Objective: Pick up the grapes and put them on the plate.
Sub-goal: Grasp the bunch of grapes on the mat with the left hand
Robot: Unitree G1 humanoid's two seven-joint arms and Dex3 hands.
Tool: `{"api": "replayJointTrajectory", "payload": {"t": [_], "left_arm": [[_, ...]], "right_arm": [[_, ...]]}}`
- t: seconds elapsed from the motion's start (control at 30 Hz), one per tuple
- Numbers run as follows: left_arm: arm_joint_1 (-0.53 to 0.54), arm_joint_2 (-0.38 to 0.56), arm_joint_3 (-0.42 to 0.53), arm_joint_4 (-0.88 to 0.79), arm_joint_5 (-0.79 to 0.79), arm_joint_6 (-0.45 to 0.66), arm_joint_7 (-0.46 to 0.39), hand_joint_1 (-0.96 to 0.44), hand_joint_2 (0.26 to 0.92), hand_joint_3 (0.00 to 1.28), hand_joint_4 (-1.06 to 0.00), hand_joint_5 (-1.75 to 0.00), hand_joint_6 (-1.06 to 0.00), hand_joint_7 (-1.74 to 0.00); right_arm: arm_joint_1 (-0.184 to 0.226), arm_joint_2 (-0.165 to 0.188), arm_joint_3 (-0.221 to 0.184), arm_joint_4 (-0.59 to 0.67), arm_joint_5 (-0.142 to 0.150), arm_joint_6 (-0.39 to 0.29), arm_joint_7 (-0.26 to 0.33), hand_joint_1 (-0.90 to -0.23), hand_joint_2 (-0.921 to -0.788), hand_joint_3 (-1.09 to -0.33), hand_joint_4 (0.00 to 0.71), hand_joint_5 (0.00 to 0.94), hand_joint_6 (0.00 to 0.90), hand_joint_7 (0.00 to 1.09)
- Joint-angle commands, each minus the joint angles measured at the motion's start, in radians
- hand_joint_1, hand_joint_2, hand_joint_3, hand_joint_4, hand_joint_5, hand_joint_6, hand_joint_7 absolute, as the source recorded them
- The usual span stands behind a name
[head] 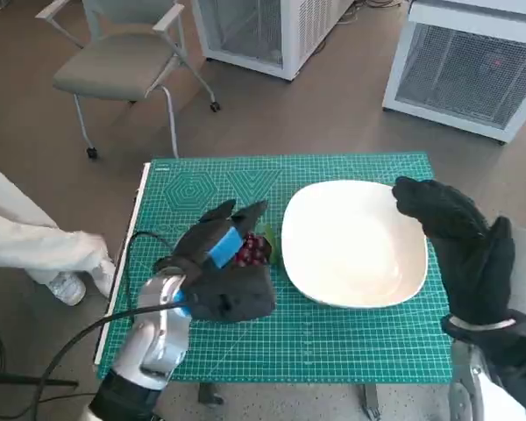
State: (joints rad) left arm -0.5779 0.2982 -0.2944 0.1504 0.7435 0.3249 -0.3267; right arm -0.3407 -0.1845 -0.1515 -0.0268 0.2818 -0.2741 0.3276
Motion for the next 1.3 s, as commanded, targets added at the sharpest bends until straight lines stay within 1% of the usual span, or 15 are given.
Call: {"api": "replayJointTrajectory", "payload": {"t": [0.03, 0.33, 0.53, 0.8, 1.13, 1.3], "left_arm": [[-0.028, 0.011, -0.023, 0.022, 0.006, 0.023, -0.015, 0.01, 0.79, 0.0, -0.12, -0.01, -0.26, -0.01], [-0.063, 0.023, -0.051, 0.078, 0.004, 0.027, -0.019, 0.02, 0.793, 0.0, -0.14, -0.01, -0.26, 0.0], [-0.107, 0.017, -0.066, 0.178, -0.001, 0.021, 0.0, -0.02, 0.792, 0.0, -0.14, -0.01, -0.26, 0.0], [-0.187, -0.013, -0.085, 0.38, -0.011, 0.024, 0.04, -0.05, 0.791, 0.0, -0.14, 0.0, -0.26, 0.0], [-0.313, -0.075, -0.12, 0.702, -0.04, 0.004, 0.066, -0.05, 0.792, 0.0, -0.12, 0.0, -0.26, 0.0], [-0.353, -0.095, -0.141, 0.795, -0.048, -0.012, 0.078, -0.06, 0.792, 0.0, -0.11, 0.0, -0.26, 0.0]], "right_arm": [[0.021, -0.002, -0.004, 0.004, 0.008, 0.014, 0.002, -0.502, -0.921, -0.603, 0.344, 0.344, 0.144, 0.89], [0.02, 0.004, -0.001, 0.009, 0.002, 0.009, -0.004, -0.506, -0.921, -0.602, 0.343, 0.342, 0.145, 0.89], [0.018, 0.006, 0.0, 0.014, 0.002, 0.006, -0.003, -0.507, -0.921, -0.601, 0.34, 0.339, 0.145, 0.89], [0.017, 0.008, 0.0, 0.017, 0.003, 0.004, -0.002, -0.506, -0.921, -0.603, 0.341, 0.338, 0.143, 0.89], [0.018, 0.011, 0.001, 0.02, 0.007, 0.005, 0.002, -0.511, -0.921, -0.602, 0.343, 0.341, 0.142, 0.9], [0.02, 0.011, 0.001, 0.019, 0.01, 0.006, 0.004, -0.512, -0.921, -0.602, 0.342, 0.341, 0.141, 0.9]]}}
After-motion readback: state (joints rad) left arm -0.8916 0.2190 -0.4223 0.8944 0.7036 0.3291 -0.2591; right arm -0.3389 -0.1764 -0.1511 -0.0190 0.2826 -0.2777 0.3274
